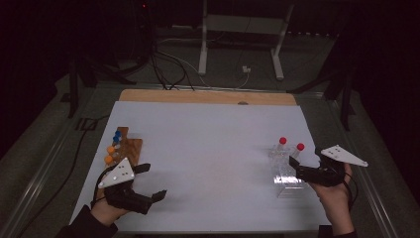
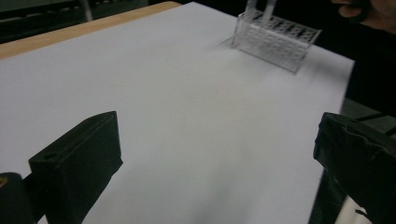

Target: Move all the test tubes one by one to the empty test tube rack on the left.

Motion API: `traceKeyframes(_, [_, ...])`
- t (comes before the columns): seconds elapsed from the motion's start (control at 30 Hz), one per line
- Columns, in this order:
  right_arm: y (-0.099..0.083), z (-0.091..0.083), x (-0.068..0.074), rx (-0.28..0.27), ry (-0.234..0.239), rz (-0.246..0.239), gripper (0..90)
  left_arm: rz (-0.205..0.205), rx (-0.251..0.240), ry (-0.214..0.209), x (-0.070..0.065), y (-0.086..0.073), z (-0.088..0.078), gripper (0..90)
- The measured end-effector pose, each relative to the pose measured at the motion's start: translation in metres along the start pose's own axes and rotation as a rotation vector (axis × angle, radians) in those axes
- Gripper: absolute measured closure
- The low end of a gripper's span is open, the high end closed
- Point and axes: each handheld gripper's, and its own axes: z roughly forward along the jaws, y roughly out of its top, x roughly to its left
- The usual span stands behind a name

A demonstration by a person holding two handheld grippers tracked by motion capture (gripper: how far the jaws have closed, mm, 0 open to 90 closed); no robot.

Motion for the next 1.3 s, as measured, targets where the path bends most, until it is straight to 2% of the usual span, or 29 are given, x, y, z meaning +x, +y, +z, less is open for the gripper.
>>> traceKeyframes(0.07, [-0.005,0.006,-0.005,0.028,-0.008,0.011,5.7,-0.001,0.004,0.009,0.000,0.000,0.001,1.8])
traceKeyframes(0.2, [-0.012,0.017,-0.010,0.063,-0.029,0.018,16.0,-0.006,0.008,-0.002,0.000,-0.001,0.001,1.8])
traceKeyframes(0.37, [-0.016,0.030,-0.014,0.117,-0.039,0.000,37.4,-0.002,0.012,-0.008,-0.001,-0.002,0.003,1.8])
traceKeyframes(0.5, [-0.016,0.038,-0.017,0.130,-0.047,-0.001,54.0,0.004,0.019,-0.010,-0.002,-0.002,0.004,1.8])
traceKeyframes(0.8, [-0.016,0.046,-0.017,0.154,-0.044,-0.019,74.1,0.002,0.016,-0.007,-0.001,-0.002,0.004,1.8])
traceKeyframes(1.0, [-0.013,0.042,-0.016,0.138,-0.051,-0.019,75.2,-0.001,0.017,-0.008,0.000,-0.003,0.004,1.8])
traceKeyframes(1.3, [-0.001,0.024,-0.011,0.067,-0.071,-0.033,75.2,0.004,0.019,-0.006,0.000,-0.003,0.004,1.8])
